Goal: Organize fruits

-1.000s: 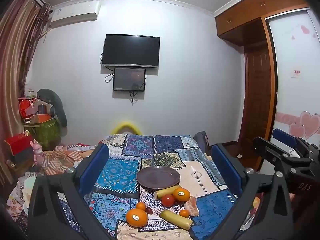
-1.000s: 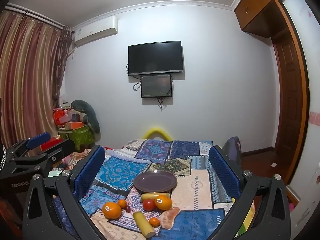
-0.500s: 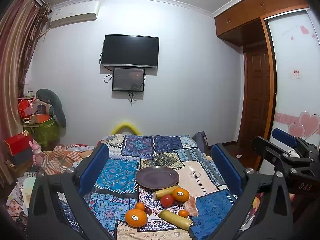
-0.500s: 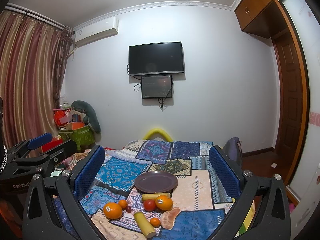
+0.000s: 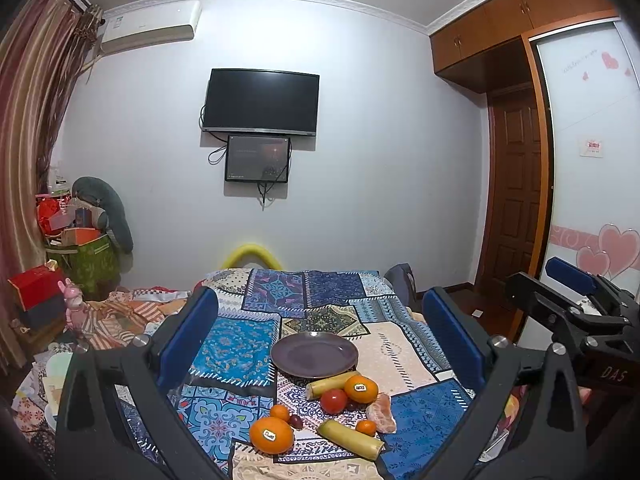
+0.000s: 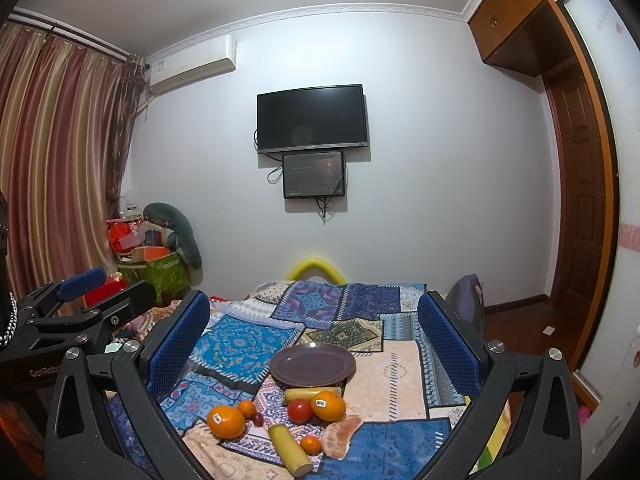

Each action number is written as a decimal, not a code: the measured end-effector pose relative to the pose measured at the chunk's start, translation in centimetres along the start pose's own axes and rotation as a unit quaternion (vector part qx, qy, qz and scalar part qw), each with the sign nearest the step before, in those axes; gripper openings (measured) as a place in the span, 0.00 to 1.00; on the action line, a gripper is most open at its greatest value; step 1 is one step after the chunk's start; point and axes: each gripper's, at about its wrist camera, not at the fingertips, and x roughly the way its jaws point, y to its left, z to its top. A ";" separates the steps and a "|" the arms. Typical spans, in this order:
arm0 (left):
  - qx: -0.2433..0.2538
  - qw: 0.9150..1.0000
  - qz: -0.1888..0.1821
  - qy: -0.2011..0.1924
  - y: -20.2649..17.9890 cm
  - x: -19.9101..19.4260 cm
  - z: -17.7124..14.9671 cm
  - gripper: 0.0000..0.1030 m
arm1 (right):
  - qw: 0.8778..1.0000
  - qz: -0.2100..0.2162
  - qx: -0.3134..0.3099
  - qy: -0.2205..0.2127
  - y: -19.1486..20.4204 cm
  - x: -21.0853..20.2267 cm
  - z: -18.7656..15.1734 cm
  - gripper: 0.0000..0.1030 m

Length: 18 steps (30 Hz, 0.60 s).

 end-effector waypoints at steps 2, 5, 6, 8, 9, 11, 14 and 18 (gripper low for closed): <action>-0.001 1.000 -0.001 0.000 0.0 0.0 0.0 1.00 | 1.000 -0.001 0.000 -0.001 0.0 0.0 0.0 1.00; -0.001 1.000 -0.001 0.000 0.0 -0.1 0.1 1.00 | 1.000 -0.001 0.000 0.000 0.0 0.0 0.0 1.00; -0.001 1.000 -0.001 -0.001 0.0 -0.1 0.1 1.00 | 1.000 -0.002 0.000 0.000 0.0 0.0 0.0 1.00; -0.001 1.000 -0.001 0.000 0.0 -0.1 0.1 1.00 | 1.000 -0.001 0.000 0.000 0.0 0.0 0.0 1.00; -0.001 1.000 -0.001 0.000 0.0 -0.1 0.1 1.00 | 1.000 -0.001 0.000 0.000 0.0 0.0 0.0 1.00; -0.001 1.000 -0.001 0.000 0.0 -0.1 0.1 1.00 | 1.000 -0.002 -0.001 -0.002 0.1 0.0 0.0 1.00; -0.001 1.000 -0.002 0.001 0.1 -0.1 0.1 1.00 | 1.000 -0.002 -0.001 -0.004 0.1 -0.2 0.1 1.00; 0.000 1.000 -0.002 0.001 0.0 -0.1 0.2 1.00 | 1.000 -0.002 -0.001 -0.004 0.1 -0.2 0.0 1.00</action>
